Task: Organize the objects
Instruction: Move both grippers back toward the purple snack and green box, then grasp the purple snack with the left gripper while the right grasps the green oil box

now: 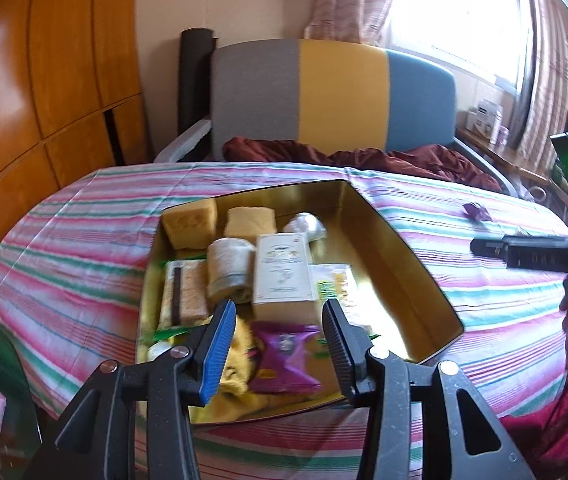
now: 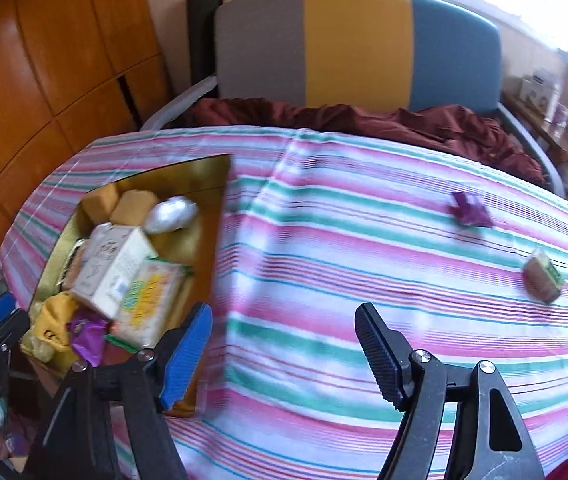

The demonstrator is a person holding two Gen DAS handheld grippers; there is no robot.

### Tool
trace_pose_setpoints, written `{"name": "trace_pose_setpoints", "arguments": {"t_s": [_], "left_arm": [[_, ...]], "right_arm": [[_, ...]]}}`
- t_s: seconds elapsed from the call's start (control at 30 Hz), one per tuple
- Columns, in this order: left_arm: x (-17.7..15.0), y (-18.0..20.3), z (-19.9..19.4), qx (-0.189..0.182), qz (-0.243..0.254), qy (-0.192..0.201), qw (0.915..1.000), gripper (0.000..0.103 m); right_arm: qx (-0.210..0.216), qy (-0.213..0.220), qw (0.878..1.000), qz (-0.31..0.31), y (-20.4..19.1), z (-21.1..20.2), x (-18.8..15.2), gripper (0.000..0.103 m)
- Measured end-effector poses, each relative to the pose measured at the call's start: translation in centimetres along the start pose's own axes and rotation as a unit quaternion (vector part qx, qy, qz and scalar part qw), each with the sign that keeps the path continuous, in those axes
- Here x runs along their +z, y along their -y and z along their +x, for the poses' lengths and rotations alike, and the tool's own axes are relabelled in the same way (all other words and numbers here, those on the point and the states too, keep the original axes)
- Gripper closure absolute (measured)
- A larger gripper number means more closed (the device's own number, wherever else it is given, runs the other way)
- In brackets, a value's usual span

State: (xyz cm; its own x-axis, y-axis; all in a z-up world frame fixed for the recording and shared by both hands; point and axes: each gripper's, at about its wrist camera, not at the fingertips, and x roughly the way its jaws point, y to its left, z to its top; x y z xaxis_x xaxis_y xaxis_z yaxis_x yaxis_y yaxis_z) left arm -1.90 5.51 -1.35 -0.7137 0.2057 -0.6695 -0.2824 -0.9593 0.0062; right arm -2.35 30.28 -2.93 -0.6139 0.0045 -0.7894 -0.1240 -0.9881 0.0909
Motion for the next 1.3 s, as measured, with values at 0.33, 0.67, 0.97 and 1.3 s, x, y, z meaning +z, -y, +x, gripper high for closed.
{"name": "trace_pose_setpoints", "arguments": {"t_s": [0.33, 0.67, 0.97, 1.3], "left_arm": [[1.9, 5.0, 0.8, -0.030, 0.056, -0.005, 0.9980, 0.058], [4.5, 11.9, 2.9, -0.062, 0.118, -0.012, 0.9910, 0.058], [5.9, 18.1, 6.1, -0.099, 0.148, -0.040, 0.9832, 0.058], [7.5, 23.3, 10.9, -0.145, 0.148, -0.098, 0.9734, 0.058]], "right_arm": [[-0.103, 0.026, 0.990, 0.090, 13.4, -1.2, 1.5, 0.025], [-0.153, 0.055, 0.945, 0.283, 25.6, -1.8, -1.1, 0.024], [-0.138, 0.056, 0.940, 0.308, 25.8, -2.6, -1.7, 0.019], [-0.114, 0.075, 0.915, 0.379, 28.0, -3.6, -2.8, 0.019]]}}
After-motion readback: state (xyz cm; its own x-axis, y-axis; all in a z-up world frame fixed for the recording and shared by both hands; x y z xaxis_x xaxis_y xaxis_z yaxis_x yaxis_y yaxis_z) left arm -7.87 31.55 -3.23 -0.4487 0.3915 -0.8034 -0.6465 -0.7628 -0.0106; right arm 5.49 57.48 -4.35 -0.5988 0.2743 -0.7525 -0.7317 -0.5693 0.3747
